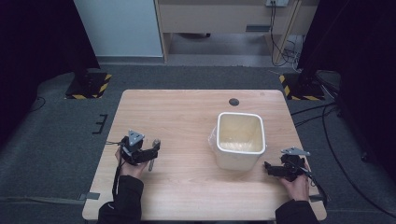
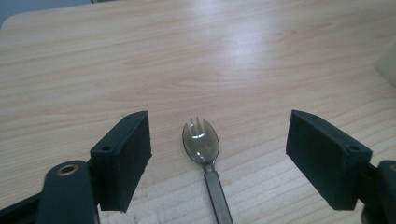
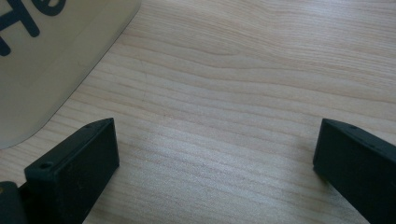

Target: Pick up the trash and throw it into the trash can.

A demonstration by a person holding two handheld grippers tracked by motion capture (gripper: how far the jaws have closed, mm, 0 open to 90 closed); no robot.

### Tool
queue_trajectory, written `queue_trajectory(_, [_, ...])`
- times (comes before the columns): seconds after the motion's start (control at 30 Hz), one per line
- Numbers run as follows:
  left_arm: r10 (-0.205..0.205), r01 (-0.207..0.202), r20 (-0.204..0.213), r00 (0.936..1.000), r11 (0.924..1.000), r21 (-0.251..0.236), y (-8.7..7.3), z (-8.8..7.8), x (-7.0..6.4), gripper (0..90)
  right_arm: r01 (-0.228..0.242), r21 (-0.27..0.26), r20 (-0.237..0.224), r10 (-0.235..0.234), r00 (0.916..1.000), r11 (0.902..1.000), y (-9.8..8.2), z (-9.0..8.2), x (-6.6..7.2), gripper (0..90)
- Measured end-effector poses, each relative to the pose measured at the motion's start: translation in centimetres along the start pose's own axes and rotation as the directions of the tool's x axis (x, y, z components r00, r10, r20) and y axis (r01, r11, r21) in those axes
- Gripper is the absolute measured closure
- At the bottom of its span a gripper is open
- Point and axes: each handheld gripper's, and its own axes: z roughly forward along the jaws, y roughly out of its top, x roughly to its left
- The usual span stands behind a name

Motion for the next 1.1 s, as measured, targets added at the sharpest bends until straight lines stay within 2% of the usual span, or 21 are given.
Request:
queue_trajectory(0.27, [0.008, -0.008, 0.003, 1.0, 0.9976, 0.069, -0.9, 1.8, -0.2, 27.4, -0.001, 0.0, 0.0, 0.001, 1.0, 1.0, 0.0, 0.0, 0.0, 0.3])
queue_trajectory(0.43, [0.031, -0.032, 0.008, 0.9995, 0.991, 0.13, -1.2, 2.6, -0.6, 31.7, 0.0, 0.0, 0.0, 0.0, 1.0, 1.0, 0.0, 0.0, 0.0, 0.3])
queue_trajectory(0.63, [0.049, -0.051, 0.013, 0.9987, 0.9824, 0.18, -1.5, 3.1, -0.9, 39.8, 0.0, 0.0, 0.0, 0.0, 1.0, 1.0, 0.0, 0.0, 0.0, 0.3])
queue_trajectory(1.1, [0.0, 0.002, -0.009, 1.0, 0.9731, 0.23, -2.0, 3.3, 0.1, 64.2, 0.0, 0.0, 0.0, 0.0, 1.0, 1.0, 0.0, 0.0, 0.0, 0.3])
